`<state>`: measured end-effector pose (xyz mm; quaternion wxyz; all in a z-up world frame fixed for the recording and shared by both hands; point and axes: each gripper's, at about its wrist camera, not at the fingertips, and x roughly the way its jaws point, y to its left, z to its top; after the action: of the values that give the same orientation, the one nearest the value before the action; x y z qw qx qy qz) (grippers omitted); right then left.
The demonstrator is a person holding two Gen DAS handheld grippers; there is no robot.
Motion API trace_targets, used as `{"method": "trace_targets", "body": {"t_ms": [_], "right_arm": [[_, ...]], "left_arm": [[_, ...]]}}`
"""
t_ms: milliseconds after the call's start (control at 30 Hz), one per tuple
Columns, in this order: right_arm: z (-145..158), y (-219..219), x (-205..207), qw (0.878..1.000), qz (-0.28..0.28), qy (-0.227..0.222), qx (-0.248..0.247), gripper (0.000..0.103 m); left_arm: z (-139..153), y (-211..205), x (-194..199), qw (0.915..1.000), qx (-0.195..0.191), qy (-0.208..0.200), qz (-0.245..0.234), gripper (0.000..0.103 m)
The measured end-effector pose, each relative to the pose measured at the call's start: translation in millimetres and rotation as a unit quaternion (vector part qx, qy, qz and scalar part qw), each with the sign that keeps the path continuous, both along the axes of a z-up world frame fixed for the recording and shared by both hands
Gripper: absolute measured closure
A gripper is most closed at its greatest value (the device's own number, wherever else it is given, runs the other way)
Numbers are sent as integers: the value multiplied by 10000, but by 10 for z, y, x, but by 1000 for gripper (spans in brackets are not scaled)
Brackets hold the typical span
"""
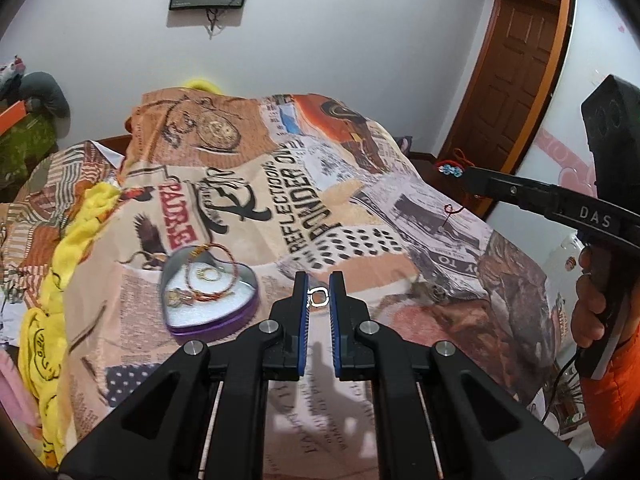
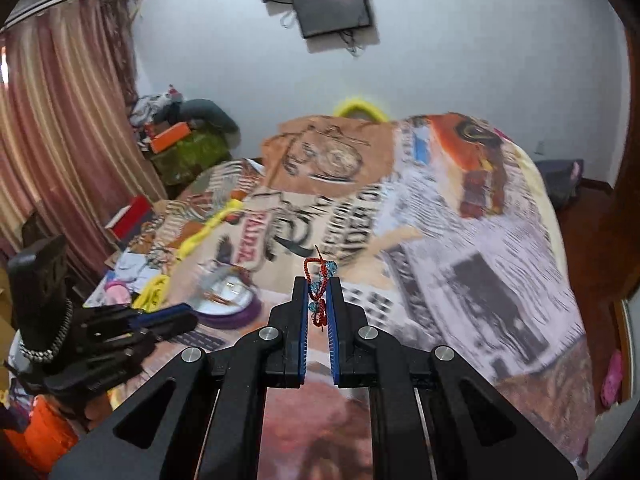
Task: Organize jewelry
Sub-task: 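Carry the silver ring with the left tool while the right tool carries the beaded bracelet toward the tin, then open the left tool over the tin while the right tool drops the beaded bracelet in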
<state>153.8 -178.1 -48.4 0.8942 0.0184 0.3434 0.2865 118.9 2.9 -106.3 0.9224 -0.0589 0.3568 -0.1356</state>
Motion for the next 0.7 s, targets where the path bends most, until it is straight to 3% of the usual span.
{"method": "trace_targets", "body": {"t_ms": [367, 700], "right_arm": [[6, 645, 54, 9979, 639, -8, 110, 95], [-204, 1150, 198, 9943, 1008, 359, 40, 95]], "left_arm": [[75, 467, 38, 9987, 44, -179, 471, 95], [-118, 746, 206, 9977, -40, -12, 676, 95]]}}
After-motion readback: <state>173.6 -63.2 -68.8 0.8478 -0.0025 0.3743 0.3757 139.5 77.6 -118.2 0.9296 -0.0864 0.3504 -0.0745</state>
